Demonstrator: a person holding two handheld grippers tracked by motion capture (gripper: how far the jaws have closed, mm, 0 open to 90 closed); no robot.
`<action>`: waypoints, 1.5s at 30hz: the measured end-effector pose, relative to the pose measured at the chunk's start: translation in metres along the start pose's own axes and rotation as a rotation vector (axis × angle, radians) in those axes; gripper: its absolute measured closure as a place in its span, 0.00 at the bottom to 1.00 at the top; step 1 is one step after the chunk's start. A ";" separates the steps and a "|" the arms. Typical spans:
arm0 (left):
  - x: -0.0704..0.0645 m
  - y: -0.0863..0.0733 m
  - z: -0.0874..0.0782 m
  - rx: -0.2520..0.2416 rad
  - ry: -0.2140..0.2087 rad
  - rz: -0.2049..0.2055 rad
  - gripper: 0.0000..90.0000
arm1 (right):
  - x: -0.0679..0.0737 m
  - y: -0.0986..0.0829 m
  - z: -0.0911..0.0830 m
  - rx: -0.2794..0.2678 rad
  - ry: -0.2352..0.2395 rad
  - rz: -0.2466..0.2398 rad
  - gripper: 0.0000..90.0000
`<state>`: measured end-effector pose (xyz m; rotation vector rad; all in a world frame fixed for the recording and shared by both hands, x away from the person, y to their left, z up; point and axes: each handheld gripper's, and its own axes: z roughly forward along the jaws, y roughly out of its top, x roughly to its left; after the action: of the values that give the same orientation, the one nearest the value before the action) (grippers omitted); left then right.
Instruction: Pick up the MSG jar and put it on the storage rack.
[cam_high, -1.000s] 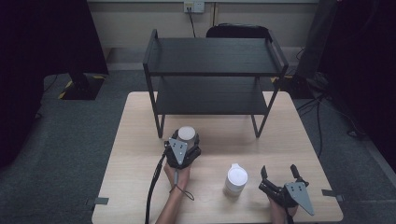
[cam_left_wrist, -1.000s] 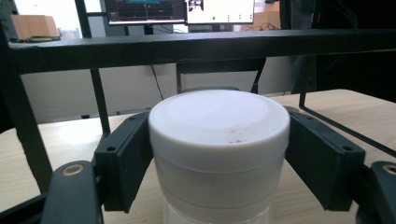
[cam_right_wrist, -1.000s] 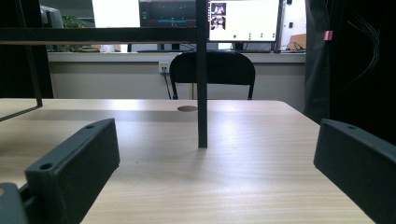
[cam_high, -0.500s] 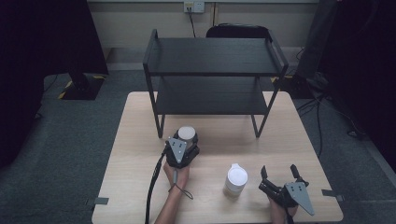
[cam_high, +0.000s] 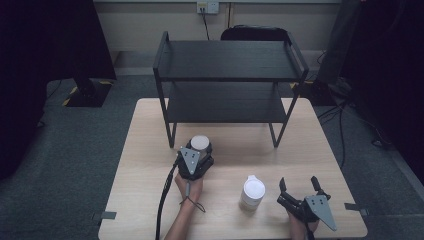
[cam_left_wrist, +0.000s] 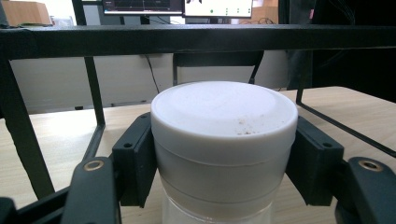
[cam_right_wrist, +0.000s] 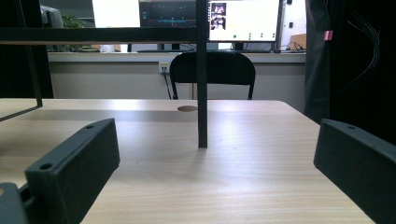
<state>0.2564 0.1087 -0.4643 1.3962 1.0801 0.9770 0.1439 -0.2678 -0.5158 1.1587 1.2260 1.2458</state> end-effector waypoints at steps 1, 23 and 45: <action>0.000 0.000 0.000 0.001 0.000 0.001 0.38 | 0.000 0.000 0.000 0.000 0.000 0.000 0.00; 0.010 0.010 -0.007 -0.002 -0.046 0.006 0.38 | 0.000 0.000 0.000 0.000 0.000 0.001 0.00; 0.032 0.049 -0.020 -0.055 -0.203 0.053 0.38 | 0.000 0.000 0.000 0.000 0.001 0.002 0.00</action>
<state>0.2496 0.1442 -0.4132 1.4510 0.8639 0.8754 0.1440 -0.2680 -0.5158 1.1597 1.2258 1.2476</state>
